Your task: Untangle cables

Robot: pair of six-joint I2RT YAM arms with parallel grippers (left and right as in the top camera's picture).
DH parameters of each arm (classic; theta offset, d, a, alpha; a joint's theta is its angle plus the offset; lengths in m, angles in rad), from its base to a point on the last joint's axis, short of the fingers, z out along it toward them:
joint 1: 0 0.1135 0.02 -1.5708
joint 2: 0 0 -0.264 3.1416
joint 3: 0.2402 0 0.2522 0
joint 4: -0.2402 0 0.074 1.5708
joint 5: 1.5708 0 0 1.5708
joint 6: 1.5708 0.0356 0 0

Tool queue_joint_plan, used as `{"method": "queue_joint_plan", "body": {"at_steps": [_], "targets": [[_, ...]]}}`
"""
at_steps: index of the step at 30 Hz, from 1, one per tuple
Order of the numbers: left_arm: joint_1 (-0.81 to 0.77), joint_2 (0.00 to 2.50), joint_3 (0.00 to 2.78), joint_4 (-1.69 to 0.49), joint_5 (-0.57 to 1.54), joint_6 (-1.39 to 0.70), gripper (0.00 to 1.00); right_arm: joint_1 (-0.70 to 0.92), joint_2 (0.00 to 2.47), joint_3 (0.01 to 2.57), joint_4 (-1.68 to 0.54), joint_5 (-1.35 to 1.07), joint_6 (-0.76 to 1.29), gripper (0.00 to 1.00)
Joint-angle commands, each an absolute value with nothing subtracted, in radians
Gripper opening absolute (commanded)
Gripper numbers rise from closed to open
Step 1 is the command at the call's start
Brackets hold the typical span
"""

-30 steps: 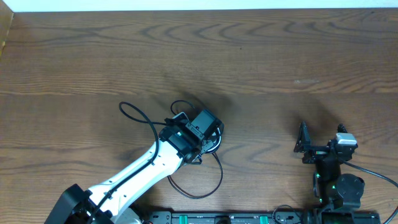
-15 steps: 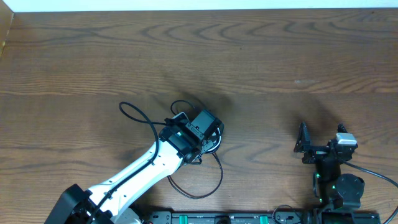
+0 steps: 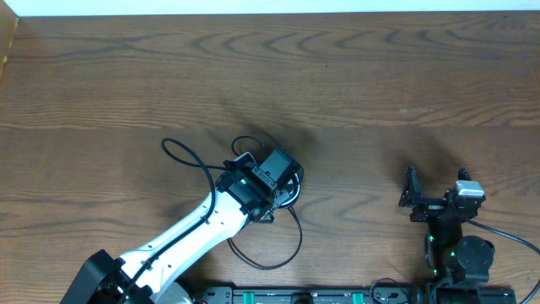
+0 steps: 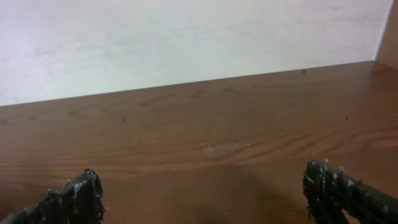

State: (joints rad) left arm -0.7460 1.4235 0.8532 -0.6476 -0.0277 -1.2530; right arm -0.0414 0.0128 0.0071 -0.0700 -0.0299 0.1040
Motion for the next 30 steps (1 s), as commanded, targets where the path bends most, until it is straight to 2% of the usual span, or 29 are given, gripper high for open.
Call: {"method": "queue_joint_plan", "body": {"at_steps": [1, 22, 27, 30], "targets": [[-0.743, 1.426, 0.868, -0.65, -0.03, -1.255, 0.08, -0.036, 0.013, 0.006, -0.074, -0.029, 0.116, 0.99], [-0.743, 1.426, 0.868, -0.667, -0.019, -1.255, 0.07, -0.036, 0.013, 0.006, -0.074, -0.029, 0.116, 0.99], [-0.743, 1.424, 0.868, -0.665, 0.075, -1.261, 0.07, -0.036, 0.013, 0.006, -0.074, -0.029, 0.116, 0.99], [-0.743, 1.424, 0.868, -0.666, 0.155, -1.334, 0.07, -0.036, 0.013, 0.006, -0.074, -0.029, 0.116, 0.99]]}}
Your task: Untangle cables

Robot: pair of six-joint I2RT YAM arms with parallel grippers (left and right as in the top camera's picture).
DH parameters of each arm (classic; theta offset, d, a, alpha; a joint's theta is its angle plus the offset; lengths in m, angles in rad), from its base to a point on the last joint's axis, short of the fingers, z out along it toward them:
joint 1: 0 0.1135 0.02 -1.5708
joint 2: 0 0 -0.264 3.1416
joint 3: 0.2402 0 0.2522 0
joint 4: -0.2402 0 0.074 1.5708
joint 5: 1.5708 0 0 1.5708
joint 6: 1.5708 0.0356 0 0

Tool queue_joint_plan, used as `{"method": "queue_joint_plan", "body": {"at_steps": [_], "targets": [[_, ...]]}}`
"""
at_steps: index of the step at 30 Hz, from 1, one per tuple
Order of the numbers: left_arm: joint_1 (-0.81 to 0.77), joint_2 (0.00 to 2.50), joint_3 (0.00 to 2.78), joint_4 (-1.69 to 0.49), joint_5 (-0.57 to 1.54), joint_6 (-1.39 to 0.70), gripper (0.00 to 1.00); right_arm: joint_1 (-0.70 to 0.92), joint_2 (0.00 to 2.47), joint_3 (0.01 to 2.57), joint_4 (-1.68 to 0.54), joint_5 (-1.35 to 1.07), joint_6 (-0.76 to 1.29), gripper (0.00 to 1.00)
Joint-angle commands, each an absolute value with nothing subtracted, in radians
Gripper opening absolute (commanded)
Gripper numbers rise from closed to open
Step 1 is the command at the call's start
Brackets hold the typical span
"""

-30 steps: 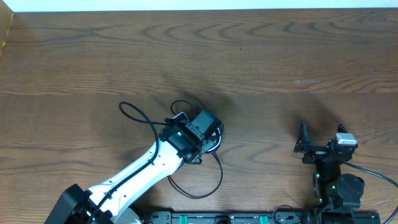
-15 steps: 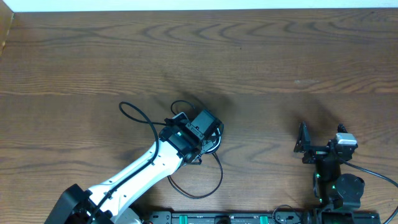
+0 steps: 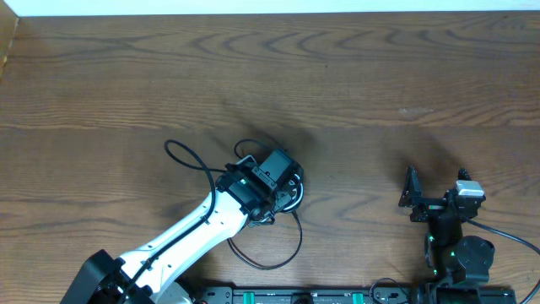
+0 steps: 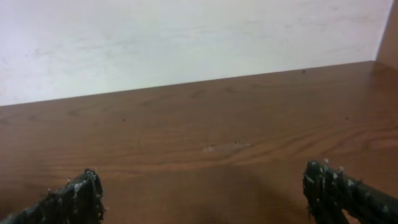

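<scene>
A thin black cable (image 3: 191, 158) lies on the wooden table (image 3: 354, 76), with one loop out to the left and a larger loop (image 3: 293, 247) near the front edge. Its tangled middle sits under the head of my left arm. My left gripper (image 3: 285, 189) is down on that tangle, and the wrist body hides its jaws. My right gripper (image 4: 205, 200) hangs open low over bare wood at the right, nothing between its fingertips (image 4: 81, 194). In the overhead view that right gripper (image 3: 436, 181) is far from the cable.
The table's back edge meets a white wall (image 4: 186, 37). A raised wooden side edge (image 3: 7, 42) stands at the far left. The arm bases and a black rail (image 3: 304, 295) run along the front edge.
The cable's left loop has shifted slightly to the right, and the tangle under the left gripper looks a little different. The right arm has not moved.
</scene>
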State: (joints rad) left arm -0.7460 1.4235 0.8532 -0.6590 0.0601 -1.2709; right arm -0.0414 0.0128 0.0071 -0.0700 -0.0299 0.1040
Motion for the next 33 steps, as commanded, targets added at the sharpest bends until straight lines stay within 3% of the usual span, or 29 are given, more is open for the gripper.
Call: {"method": "queue_joint_plan", "body": {"at_steps": [1, 11, 15, 16, 19, 24, 27, 33], "targets": [[-0.743, 1.424, 0.868, -0.666, 0.186, -1.365, 0.07, -0.036, 0.013, 0.006, -0.074, -0.029, 0.116, 0.99], [-0.743, 1.424, 0.868, -0.665, 0.229, -1.318, 0.07, -0.036, 0.013, 0.006, -0.066, -0.052, 0.139, 0.99], [-0.743, 1.424, 0.868, -0.564, 0.282, -1.121, 0.08, -0.036, 0.013, 0.006, -0.052, -0.315, 0.448, 0.99], [-0.743, 1.424, 0.868, -0.488, 0.369, -1.01, 0.07, -0.035, 0.013, 0.006, -0.044, -0.462, 0.633, 0.99], [-0.743, 1.423, 0.868, -0.39, 0.499, -0.846, 0.08, -0.035, 0.013, 0.006, -0.046, -0.72, 0.814, 0.99], [-0.743, 1.421, 0.868, -0.383, 0.519, -0.727, 0.08, -0.035, 0.013, 0.006, -0.033, -0.887, 0.908, 0.99], [-0.743, 1.421, 0.868, -0.383, 0.513, -0.731, 0.07, -0.036, 0.013, 0.006, -0.042, -0.886, 0.822, 0.99], [-0.743, 1.421, 0.868, -0.384, 0.45, -0.756, 0.08, -0.036, 0.086, 0.011, -0.075, -0.838, 0.868, 0.99]]}}
